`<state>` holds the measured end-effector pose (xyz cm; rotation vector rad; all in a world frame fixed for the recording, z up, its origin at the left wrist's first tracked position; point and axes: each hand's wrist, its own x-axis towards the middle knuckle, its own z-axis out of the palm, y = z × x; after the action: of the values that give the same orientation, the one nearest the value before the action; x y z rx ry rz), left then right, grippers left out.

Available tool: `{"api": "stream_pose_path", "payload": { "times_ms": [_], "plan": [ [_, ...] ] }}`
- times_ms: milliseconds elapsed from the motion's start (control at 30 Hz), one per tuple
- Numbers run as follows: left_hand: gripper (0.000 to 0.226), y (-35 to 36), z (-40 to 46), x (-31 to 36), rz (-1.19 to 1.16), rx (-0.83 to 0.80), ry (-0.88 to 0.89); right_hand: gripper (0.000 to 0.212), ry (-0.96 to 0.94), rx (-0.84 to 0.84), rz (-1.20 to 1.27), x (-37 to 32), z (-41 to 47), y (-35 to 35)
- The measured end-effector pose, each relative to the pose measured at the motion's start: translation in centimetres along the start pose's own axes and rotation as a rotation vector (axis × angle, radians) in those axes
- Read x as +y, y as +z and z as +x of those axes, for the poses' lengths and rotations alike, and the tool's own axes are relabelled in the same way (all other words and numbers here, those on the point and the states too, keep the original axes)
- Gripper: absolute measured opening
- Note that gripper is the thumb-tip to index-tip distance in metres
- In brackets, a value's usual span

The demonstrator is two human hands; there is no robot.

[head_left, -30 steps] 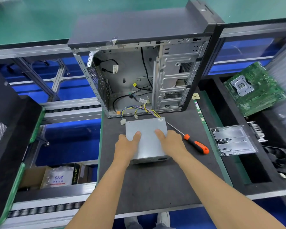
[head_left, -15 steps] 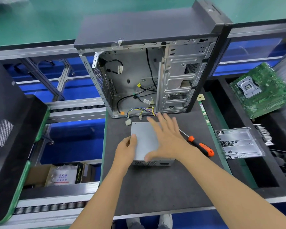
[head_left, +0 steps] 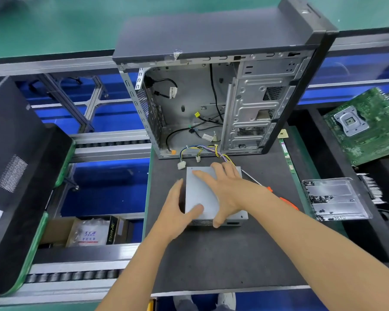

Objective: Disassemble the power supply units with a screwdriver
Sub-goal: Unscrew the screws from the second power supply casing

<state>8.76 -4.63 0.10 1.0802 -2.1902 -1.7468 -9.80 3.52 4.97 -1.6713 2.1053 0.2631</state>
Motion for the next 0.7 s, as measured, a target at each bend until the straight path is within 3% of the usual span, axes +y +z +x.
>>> {"api": "stream_pose_path", "payload": {
  "times_ms": [100, 200, 267, 333, 367, 433, 533, 700],
  "plan": [
    [0.142, -0.8, 1.2, 0.8, 0.498, -0.072, 0.194, 0.142, -0.067, 0.018, 0.061, 0.5, -0.3, 0.2],
    [0.155, -0.9, 3.0, 2.3, 0.817, -0.136, 0.347, 0.145, -0.033, 0.048, 0.181, 2.2, -1.6, 0.4],
    [0.153, -0.5, 4.1, 3.1, 0.990, -0.203, 0.410, 0.125, 0.137, 0.199, 0.421, 4.4, -3.2, 1.4],
    [0.150, 0.0, 5.2, 3.9, 1.121, -0.269, 0.435, 0.085, 0.422, 0.410, 0.575, 7.2, -5.1, 3.6],
    [0.149, 0.3, 5.6, 4.1, 1.169, -0.301, 0.434, 0.070, 0.585, 0.457, 0.566, 8.4, -6.2, 5.0],
    [0.147, 0.9, 6.2, 4.6, 1.214, -0.337, 0.424, 0.058, 0.783, 0.397, 0.460, 9.8, -8.1, 7.9],
    [0.140, 1.2, 6.4, 4.9, 1.192, -0.311, 0.425, 0.050, 0.803, 0.297, 0.354, 10.1, -9.2, 11.0],
    [0.139, 1.5, 5.8, 5.0, 1.187, -0.220, 0.399, 0.043, 0.774, 0.336, 0.355, 9.8, -8.9, 11.6]
  ]
}}
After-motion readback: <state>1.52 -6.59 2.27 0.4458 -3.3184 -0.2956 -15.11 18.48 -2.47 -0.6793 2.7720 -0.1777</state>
